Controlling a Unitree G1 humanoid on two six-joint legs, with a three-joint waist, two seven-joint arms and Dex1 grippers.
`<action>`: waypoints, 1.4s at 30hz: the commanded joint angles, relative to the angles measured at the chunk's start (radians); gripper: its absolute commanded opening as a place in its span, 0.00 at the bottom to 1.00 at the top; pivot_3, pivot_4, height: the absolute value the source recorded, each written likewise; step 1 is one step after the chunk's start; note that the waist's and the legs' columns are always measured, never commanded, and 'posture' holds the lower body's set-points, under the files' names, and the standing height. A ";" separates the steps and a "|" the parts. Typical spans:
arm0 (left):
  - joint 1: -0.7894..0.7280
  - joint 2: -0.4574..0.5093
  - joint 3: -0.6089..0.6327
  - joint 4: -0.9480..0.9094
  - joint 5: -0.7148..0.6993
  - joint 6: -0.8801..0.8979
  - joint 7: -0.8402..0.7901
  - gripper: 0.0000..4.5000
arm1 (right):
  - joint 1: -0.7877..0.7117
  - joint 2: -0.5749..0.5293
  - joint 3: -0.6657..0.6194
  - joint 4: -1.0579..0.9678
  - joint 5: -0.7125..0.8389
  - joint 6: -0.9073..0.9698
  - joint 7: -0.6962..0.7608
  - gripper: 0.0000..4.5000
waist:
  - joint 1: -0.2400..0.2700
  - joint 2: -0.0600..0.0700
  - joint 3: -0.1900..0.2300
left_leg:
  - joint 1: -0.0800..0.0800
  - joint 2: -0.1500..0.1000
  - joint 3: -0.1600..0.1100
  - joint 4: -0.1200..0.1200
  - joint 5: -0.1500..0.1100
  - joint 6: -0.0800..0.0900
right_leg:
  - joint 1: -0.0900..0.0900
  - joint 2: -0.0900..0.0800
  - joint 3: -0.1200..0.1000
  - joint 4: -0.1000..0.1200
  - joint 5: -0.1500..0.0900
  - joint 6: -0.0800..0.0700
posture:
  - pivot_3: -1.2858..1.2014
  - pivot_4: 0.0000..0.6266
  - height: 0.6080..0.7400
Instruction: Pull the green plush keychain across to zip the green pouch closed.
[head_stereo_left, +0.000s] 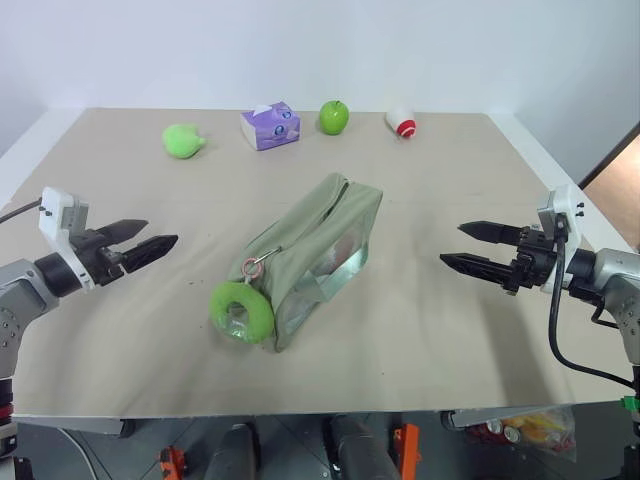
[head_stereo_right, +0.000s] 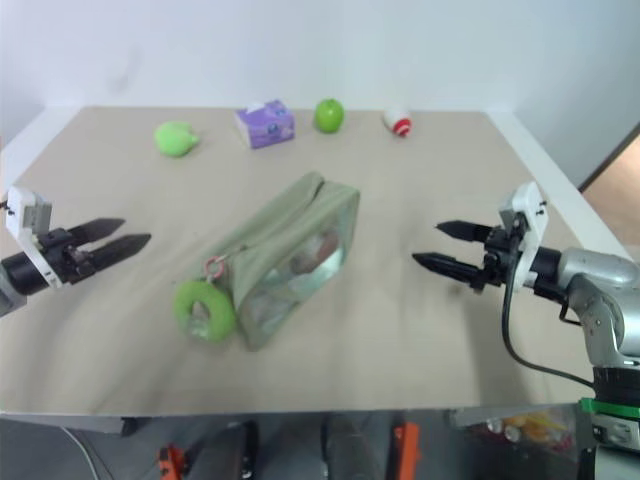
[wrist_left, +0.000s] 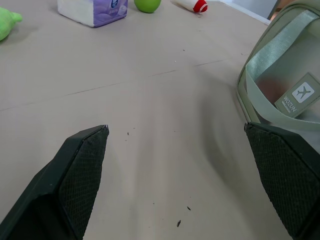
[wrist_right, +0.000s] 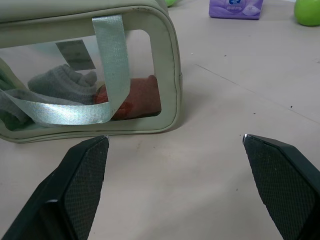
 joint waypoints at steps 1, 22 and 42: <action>0.030 0.024 0.015 -0.060 -0.014 0.000 -0.040 1.00 | -0.035 -0.036 -0.013 -0.021 0.009 -0.012 0.026 0.99 | -0.001 0.000 0.000 | 0.000 0.000 0.000 0.000 0.000 0.000 | 0.000 0.000 0.000 0.000 0.000 0.000 | 0.52 0.24 1.00; -0.352 0.134 -0.082 -0.314 -0.253 0.102 -0.194 1.00 | -0.731 0.085 0.459 0.202 -0.273 -0.379 0.454 0.99 | -0.004 0.004 0.003 | -0.001 0.002 0.001 -0.001 -0.001 -0.001 | -0.002 0.002 -0.002 0.001 -0.002 -0.001 | 0.52 0.24 1.00; -0.252 0.100 -0.041 -0.348 -0.240 0.070 -0.140 1.00 | -0.910 0.259 0.765 0.492 -0.427 -0.753 0.487 0.87 | 0.000 0.005 0.003 | -0.002 0.004 -0.002 0.001 -0.001 -0.002 | -0.001 0.003 -0.004 0.002 -0.002 -0.002 | 0.52 0.24 1.00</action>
